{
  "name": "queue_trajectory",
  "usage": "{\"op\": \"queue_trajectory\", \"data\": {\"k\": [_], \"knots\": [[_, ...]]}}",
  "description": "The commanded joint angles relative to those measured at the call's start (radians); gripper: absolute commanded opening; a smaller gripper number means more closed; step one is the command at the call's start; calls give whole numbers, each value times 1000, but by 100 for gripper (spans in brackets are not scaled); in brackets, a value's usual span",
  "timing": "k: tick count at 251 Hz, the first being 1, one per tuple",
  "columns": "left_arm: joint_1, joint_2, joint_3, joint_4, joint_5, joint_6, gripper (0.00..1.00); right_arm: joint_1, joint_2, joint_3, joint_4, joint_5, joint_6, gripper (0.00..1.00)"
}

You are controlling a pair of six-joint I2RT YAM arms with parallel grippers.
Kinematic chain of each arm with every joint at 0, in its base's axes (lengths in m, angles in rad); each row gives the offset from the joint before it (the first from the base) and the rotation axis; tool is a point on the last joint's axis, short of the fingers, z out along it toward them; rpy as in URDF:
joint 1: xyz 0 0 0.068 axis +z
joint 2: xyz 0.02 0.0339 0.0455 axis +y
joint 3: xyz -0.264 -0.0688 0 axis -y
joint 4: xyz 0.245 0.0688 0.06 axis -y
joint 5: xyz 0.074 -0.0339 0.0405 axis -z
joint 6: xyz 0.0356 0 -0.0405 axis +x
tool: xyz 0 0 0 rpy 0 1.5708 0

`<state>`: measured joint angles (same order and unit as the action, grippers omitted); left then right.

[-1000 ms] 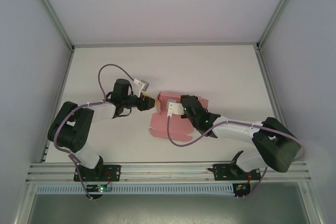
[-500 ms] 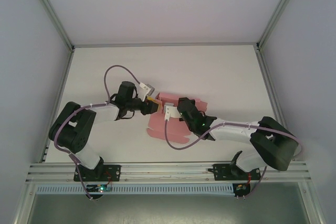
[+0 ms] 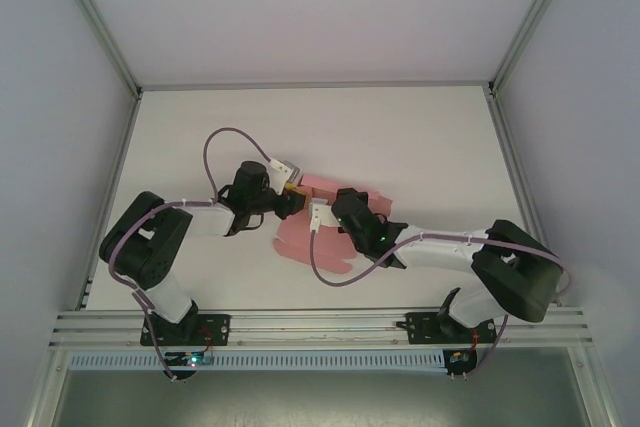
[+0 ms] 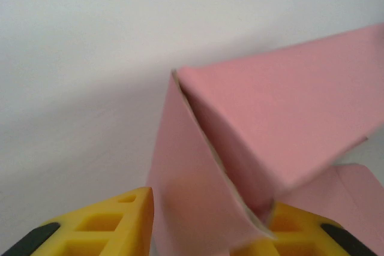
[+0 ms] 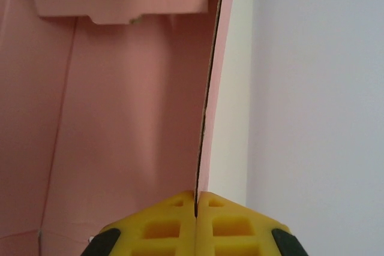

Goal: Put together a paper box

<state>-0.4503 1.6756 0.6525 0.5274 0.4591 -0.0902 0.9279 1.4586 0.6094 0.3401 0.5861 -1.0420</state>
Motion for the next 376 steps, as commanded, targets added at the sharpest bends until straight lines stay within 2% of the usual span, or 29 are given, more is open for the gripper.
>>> {"op": "queue_trajectory", "data": {"k": [1, 26, 85, 114, 156, 169, 213, 247, 271, 323, 348, 376], "knots": [[-20, 20, -8, 140, -148, -31, 33, 24, 48, -1, -126, -45, 30, 0], [-34, 36, -4, 170, -250, -44, 21, 25, 61, 7, -135, -46, 38, 0], [-38, 84, 12, 141, -399, -61, 19, 25, 66, 16, -161, -48, 69, 0], [-49, 101, 4, 126, -496, -74, 27, 23, 60, 20, -190, -48, 83, 0], [-62, 138, -24, 163, -584, -102, 19, 22, 56, 24, -219, -55, 112, 0], [-64, 155, -22, 170, -616, -108, 19, 22, 59, 28, -231, -55, 114, 0], [-79, 166, -51, 269, -683, -80, 12, 20, 65, 36, -255, -64, 129, 0], [-90, 156, -35, 207, -800, -68, 10, 18, 68, 43, -289, -47, 135, 0], [-93, 161, -36, 182, -809, -50, 12, 12, 62, 46, -312, -40, 140, 0], [-96, 176, -56, 194, -926, -91, 12, 5, 66, 55, -354, -34, 148, 0], [-96, 177, -45, 177, -924, -86, 12, 0, 71, 56, -358, -47, 157, 0], [-96, 180, -71, 255, -897, -59, 12, -8, 73, 57, -362, -43, 160, 0]]}}
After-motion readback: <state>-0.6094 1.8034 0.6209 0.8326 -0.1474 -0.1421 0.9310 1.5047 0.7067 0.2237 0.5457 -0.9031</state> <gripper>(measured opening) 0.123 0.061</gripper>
